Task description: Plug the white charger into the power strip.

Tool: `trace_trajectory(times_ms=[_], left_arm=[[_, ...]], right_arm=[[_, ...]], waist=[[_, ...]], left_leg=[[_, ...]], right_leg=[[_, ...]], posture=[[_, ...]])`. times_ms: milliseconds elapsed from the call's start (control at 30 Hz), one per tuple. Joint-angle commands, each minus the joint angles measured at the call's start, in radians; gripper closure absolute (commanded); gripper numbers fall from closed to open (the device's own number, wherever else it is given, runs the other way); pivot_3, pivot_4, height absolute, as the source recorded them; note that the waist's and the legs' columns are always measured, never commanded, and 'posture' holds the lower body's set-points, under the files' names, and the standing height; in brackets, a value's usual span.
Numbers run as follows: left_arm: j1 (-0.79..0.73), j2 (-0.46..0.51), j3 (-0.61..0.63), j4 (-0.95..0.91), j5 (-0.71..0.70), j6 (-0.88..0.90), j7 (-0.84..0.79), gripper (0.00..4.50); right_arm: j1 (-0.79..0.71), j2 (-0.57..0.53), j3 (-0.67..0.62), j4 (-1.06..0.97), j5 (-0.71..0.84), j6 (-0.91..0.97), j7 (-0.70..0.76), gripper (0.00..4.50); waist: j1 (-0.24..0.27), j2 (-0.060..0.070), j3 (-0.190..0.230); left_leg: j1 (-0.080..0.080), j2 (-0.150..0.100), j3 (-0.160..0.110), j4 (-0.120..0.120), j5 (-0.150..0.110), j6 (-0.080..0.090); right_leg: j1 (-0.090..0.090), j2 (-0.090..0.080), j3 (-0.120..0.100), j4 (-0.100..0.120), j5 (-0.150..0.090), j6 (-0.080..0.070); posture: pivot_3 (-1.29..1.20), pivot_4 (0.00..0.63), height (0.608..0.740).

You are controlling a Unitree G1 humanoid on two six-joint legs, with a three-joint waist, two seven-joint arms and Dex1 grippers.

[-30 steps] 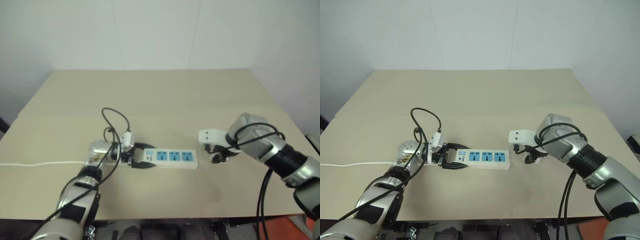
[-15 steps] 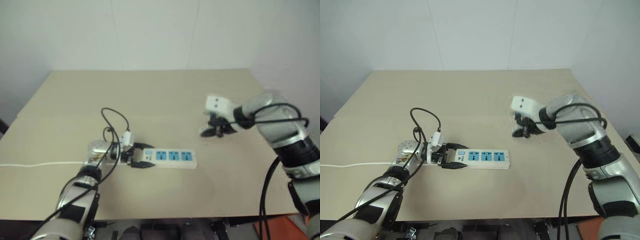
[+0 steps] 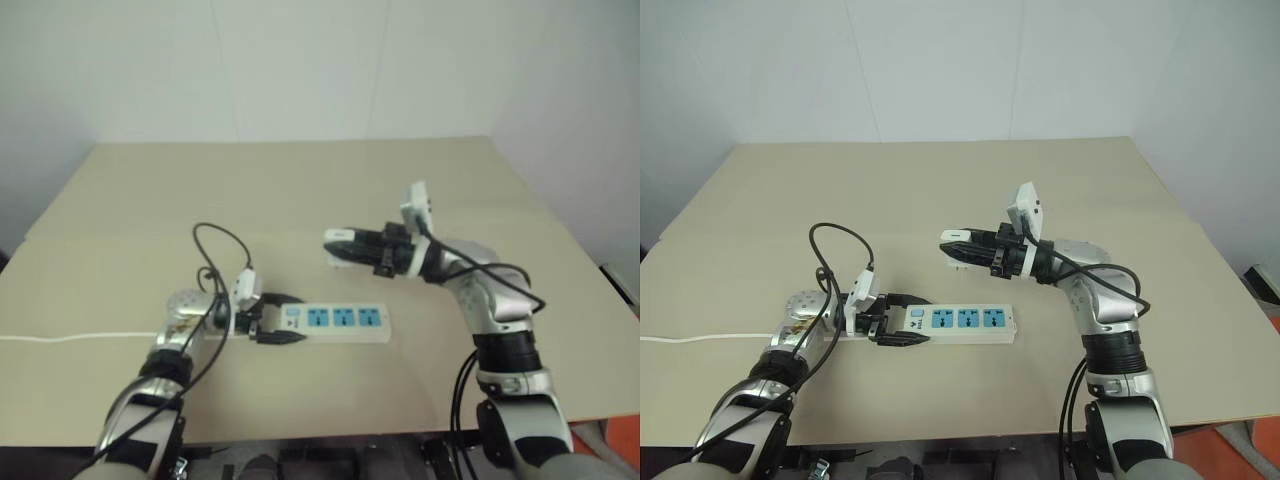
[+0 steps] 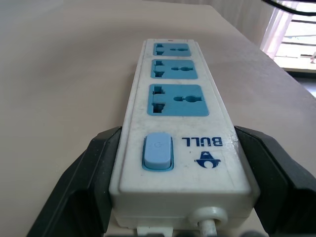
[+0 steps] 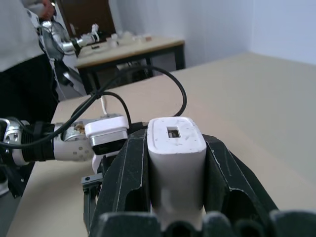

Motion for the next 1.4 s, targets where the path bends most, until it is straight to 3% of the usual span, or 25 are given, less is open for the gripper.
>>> trace_trajectory(times_ms=[33,467,1400], left_arm=[[0.026,0.01,-0.007,-0.081,-0.004,0.051,0.018,1.21],[0.049,0.015,-0.019,-0.109,0.004,0.055,0.04,1.21],[0.024,0.013,-0.016,-0.072,0.01,0.026,0.036,1.21]], right_arm=[[0.017,0.03,0.018,0.046,0.025,-0.117,0.043,3.38],[0.043,0.07,0.111,0.24,-0.009,-0.297,0.146,3.38],[0.033,0.09,0.147,0.436,-0.077,-0.432,0.142,3.38]], waist=[[-0.002,0.0,0.0],[-0.002,0.0,0.0],[-0.002,0.0,0.0]], left_leg=[[0.0,0.0,0.0,0.0,0.0,0.0],[0.001,0.0,0.0,0.0,0.001,-0.001],[0.001,0.0,0.0,0.0,0.001,-0.002]], right_leg=[[0.0,0.0,0.0,0.0,0.0,0.0],[0.0,0.0,0.0,-0.002,0.0,0.0],[0.0,0.0,0.0,-0.002,0.0,0.0]], posture=[[0.0,0.15,0.74],[0.0,0.15,0.74],[0.0,0.15,0.74]])
